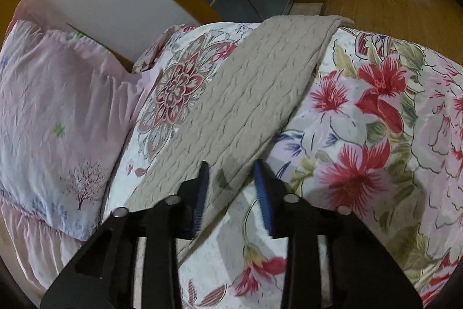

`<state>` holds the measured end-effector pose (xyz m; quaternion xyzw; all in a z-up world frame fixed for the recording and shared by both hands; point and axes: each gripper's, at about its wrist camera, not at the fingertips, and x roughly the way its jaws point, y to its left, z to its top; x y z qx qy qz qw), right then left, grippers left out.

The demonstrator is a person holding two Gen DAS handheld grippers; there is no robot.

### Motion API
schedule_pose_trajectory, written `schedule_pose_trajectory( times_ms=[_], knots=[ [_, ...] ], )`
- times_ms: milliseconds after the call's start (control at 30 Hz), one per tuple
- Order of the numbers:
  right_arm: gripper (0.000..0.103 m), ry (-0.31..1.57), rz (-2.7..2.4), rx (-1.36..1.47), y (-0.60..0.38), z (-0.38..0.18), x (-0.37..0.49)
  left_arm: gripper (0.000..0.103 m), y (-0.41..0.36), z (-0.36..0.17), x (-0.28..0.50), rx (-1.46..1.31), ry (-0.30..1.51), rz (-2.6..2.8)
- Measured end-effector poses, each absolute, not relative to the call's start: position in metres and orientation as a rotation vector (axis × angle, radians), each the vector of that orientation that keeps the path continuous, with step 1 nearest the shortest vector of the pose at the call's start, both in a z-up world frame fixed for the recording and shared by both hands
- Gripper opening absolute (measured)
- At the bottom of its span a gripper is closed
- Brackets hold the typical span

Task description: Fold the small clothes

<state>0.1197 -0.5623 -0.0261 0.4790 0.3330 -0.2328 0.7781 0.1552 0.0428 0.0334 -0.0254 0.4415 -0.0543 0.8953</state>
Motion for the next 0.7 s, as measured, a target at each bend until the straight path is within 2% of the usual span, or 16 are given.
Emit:
schedule_pose_trajectory(
  times_ms=[133,267,433,700],
  knots=[
    [0.012,0.687,-0.518,1.064,-0.571,-0.033,0.116,0.101,0.044,0.032,0.16,-0.074,0.917,-0.132],
    [0.009,0.694,-0.526,0.968,-0.564,-0.028,0.12,0.101,0.045,0.031,0.164,-0.088,0.906,-0.147],
    [0.008,0.581,-0.506,0.814,-0.544,0.003,0.126,0.101,0.046,0.033,0.167,-0.091,0.88,-0.14],
    [0.008,0.474,-0.179,0.508,-0.419,0.074,0.135,0.101,0.053,0.032,0.166,-0.218,0.836,-0.232]
  ],
)
